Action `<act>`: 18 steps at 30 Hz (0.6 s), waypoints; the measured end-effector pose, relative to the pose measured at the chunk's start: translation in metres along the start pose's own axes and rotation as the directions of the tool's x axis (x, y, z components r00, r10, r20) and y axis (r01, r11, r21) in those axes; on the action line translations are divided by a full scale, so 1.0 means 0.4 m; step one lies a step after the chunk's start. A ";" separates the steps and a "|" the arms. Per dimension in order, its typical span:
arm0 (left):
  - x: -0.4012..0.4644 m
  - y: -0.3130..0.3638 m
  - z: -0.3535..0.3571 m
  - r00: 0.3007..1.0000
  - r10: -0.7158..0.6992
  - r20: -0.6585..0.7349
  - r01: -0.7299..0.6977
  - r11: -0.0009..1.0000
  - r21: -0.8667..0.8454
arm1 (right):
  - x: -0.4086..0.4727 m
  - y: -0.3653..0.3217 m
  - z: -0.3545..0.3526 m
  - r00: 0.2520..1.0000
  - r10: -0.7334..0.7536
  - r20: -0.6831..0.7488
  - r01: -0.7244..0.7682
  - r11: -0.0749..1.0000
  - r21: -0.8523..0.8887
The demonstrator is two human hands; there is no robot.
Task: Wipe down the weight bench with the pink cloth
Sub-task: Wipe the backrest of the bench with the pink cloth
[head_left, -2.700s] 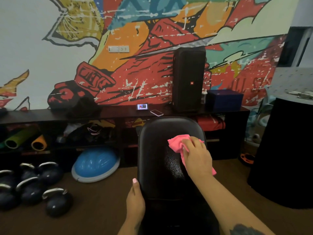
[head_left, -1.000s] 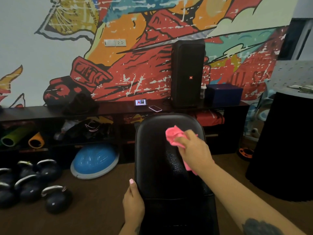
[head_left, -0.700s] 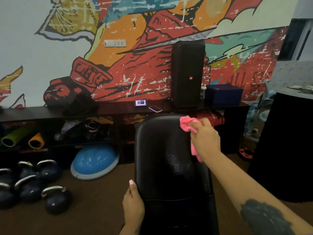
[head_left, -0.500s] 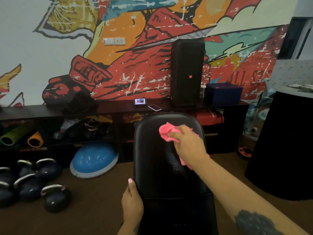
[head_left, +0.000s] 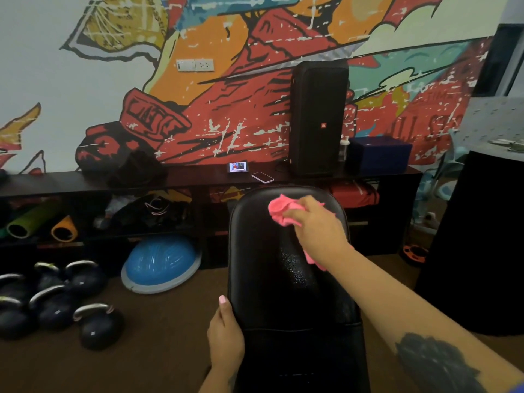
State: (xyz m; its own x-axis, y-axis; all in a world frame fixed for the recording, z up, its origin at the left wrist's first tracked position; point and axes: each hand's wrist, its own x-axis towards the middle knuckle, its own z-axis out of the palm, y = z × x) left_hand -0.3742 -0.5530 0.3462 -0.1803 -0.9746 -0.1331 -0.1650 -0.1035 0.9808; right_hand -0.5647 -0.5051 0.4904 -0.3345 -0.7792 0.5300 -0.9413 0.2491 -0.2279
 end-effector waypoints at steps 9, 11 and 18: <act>0.000 0.011 -0.004 0.998 -0.046 0.035 0.045 0.999 0.015 | 0.074 0.012 -0.037 0.979 0.183 -0.089 -0.184 0.983 0.002; -0.003 0.018 -0.006 0.999 -0.035 0.034 0.035 0.999 0.004 | 0.096 -0.028 -0.015 0.994 0.090 -0.055 -0.093 0.995 -0.042; -0.003 0.013 -0.006 0.998 -0.027 0.049 0.028 0.999 -0.017 | 0.021 -0.012 -0.015 0.993 -0.055 0.100 0.064 0.993 -0.094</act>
State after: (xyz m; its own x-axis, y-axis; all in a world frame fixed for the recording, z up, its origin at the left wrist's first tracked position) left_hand -0.3726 -0.5528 0.3517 -0.2233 -0.9604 -0.1668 -0.1533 -0.1344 0.9790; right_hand -0.5634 -0.5093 0.5011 -0.2761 -0.8455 0.4571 -0.9610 0.2516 -0.1151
